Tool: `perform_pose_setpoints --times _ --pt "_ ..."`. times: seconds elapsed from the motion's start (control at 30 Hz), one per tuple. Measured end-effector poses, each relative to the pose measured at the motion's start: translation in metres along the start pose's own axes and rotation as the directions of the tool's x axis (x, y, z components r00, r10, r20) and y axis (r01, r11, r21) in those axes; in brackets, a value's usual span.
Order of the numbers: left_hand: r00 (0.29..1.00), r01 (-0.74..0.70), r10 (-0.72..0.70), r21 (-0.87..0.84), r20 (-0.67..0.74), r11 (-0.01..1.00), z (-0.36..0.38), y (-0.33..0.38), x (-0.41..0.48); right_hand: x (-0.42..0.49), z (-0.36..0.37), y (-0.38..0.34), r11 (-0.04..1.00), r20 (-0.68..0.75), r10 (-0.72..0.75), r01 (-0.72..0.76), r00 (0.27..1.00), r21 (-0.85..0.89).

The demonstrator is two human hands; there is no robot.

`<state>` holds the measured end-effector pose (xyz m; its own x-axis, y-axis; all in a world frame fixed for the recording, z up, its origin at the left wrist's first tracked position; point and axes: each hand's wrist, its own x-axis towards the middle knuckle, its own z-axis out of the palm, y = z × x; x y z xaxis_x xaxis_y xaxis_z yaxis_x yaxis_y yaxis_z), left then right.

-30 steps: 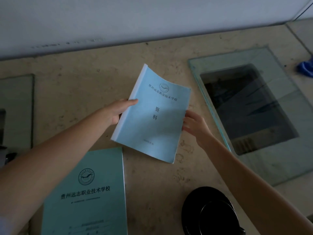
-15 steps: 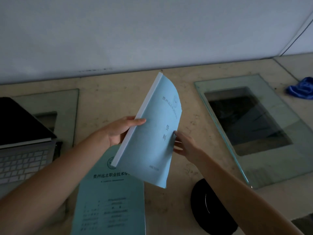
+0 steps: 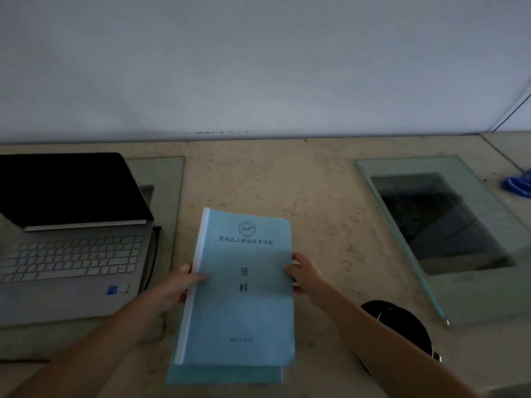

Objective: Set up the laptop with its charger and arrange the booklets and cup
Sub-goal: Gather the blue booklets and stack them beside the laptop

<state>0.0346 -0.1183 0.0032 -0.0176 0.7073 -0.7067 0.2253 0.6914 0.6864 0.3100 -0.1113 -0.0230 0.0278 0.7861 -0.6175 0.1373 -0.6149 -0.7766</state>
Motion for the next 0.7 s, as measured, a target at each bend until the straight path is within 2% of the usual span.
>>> perform_pose_setpoints --times 0.1,0.3,0.53,0.7 --pt "1.0 0.019 -0.019 0.033 -0.009 0.999 -0.007 -0.017 0.004 -0.005 0.01 0.004 0.998 0.036 0.014 -0.012 0.999 -0.06" --pt "0.999 -0.031 0.027 0.244 0.019 0.969 -0.016 -0.037 0.016 -0.009 0.02 0.01 0.995 0.042 0.023 -0.019 0.999 -0.096" --pt "0.977 -0.178 0.214 0.564 0.002 0.806 -0.028 -0.041 0.025 -0.018 0.021 0.0 0.993 0.033 0.022 -0.018 0.999 -0.118" --pt "0.976 -0.205 0.204 0.66 0.079 0.723 -0.036 -0.043 0.02 -0.019 0.024 -0.001 0.979 0.047 0.031 -0.021 0.998 -0.202"
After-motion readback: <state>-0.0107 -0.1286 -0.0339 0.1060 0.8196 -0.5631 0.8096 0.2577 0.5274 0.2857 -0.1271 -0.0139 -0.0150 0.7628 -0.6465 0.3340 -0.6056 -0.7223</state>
